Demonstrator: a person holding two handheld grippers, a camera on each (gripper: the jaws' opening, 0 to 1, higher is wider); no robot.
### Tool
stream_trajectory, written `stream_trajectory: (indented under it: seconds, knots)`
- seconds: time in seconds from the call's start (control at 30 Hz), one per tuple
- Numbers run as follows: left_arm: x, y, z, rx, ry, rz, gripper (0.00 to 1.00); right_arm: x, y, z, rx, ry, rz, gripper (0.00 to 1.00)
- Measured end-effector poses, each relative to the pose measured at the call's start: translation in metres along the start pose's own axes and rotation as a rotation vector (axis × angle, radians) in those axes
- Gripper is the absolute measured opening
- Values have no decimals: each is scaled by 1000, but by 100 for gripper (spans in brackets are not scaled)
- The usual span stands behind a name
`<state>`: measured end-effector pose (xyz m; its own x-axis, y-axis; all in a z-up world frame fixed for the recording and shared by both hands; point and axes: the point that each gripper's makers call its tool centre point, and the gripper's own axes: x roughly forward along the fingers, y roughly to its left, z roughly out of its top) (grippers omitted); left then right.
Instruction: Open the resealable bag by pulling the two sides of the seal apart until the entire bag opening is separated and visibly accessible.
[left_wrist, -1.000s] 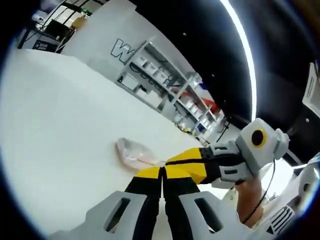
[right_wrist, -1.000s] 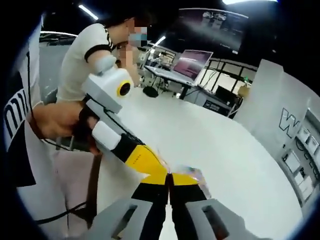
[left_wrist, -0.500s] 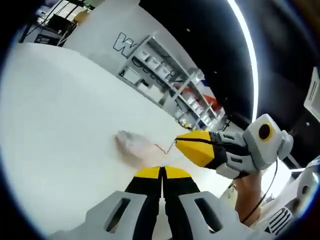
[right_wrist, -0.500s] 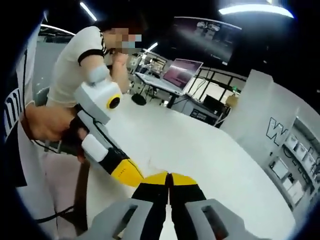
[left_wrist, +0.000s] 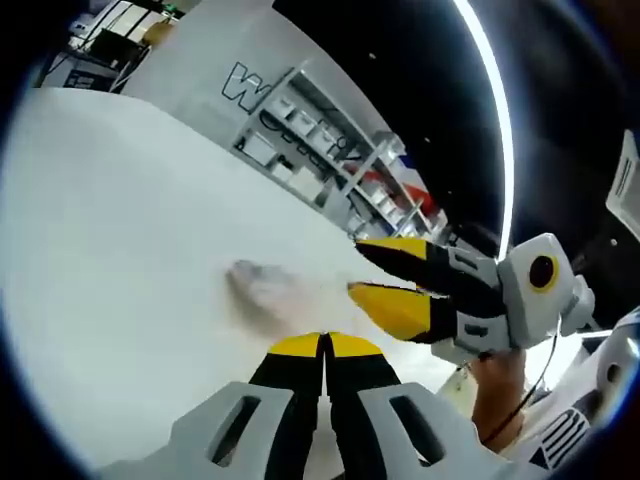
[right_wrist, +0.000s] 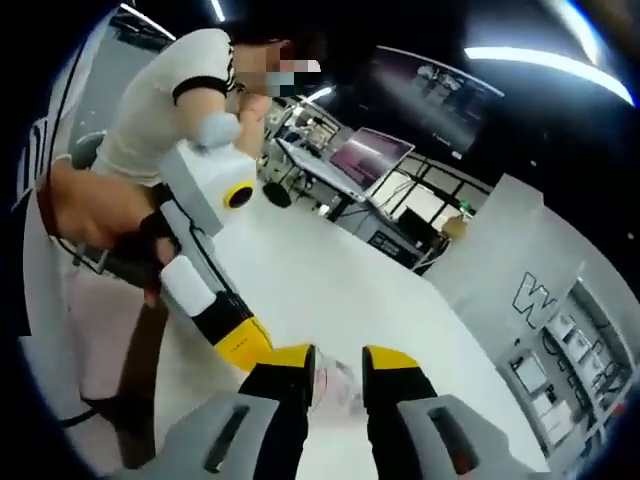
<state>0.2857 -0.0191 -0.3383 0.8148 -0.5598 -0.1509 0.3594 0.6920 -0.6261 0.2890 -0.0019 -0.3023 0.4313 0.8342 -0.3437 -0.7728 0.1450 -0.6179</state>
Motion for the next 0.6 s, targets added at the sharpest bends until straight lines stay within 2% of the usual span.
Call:
stream_trajectory:
  seconds: [0.1,0.17,0.23,0.37,0.4,0.6]
  knots:
    - [-1,-2,0,5,1,-4,1,8,6,-5,-37,29,18,17]
    - [-2,-2,-1,9,4,-3,1,10,5,-3,-34,23,15,16]
    - [-2,-2,-3,6,10,-2,1,9,-6,6,-19,-22,-37,11]
    - [-2,0,-6,2,20,1,1,1,-30,15,2,-76,-147,11]
    - [-2,0,-7,1,20,0,1,-1,-34,14,9,-71,-156,11]
    - [-1,-2,-3,5,14,-5,1,-4,-29,5,64,-62,-129,12]
